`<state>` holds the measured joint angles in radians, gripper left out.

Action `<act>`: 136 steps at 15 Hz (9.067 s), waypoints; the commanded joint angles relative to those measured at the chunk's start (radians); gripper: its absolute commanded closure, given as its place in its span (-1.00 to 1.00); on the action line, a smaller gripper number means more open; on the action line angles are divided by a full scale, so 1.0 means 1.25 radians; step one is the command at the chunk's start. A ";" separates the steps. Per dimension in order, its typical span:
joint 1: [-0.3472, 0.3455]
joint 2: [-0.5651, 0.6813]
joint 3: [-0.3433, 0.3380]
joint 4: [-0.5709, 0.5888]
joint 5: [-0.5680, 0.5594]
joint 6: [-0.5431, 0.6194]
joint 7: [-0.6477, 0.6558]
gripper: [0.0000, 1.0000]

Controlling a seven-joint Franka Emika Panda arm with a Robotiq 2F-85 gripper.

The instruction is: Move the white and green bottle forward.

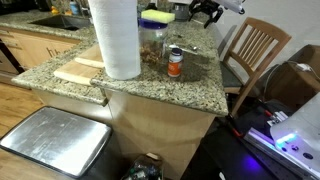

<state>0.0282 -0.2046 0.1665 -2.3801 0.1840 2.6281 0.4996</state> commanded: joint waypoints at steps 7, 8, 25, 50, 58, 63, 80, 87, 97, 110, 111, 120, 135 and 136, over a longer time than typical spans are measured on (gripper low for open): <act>0.011 0.176 0.010 0.085 -0.066 0.181 0.064 -1.00; 0.005 0.209 0.020 0.117 -0.083 0.201 0.075 -1.00; 0.059 0.467 -0.008 0.426 -0.106 0.188 0.067 -1.00; 0.225 0.679 -0.180 0.749 -0.180 -0.133 0.071 0.50; 0.216 0.666 -0.190 0.753 -0.191 -0.178 0.088 0.53; 0.196 0.638 -0.170 0.751 -0.161 -0.214 0.092 0.53; 0.126 0.178 -0.171 0.334 -0.196 -0.328 0.063 0.53; 0.069 0.030 -0.143 0.092 0.025 -0.392 -0.163 0.53; 0.099 -0.013 -0.069 -0.002 0.073 -0.377 -0.308 0.53; 0.139 0.162 0.004 0.022 0.106 -0.126 -0.317 0.53; 0.140 0.164 0.005 0.024 0.097 -0.127 -0.311 0.53; 0.135 0.186 0.004 0.047 -0.033 -0.137 -0.261 -1.00; 0.139 0.201 0.011 0.039 0.122 -0.024 -0.316 -1.00; 0.139 0.204 0.012 0.037 0.120 -0.001 -0.313 -1.00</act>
<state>0.2073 0.0298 0.1719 -2.3301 0.3307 2.5471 0.1045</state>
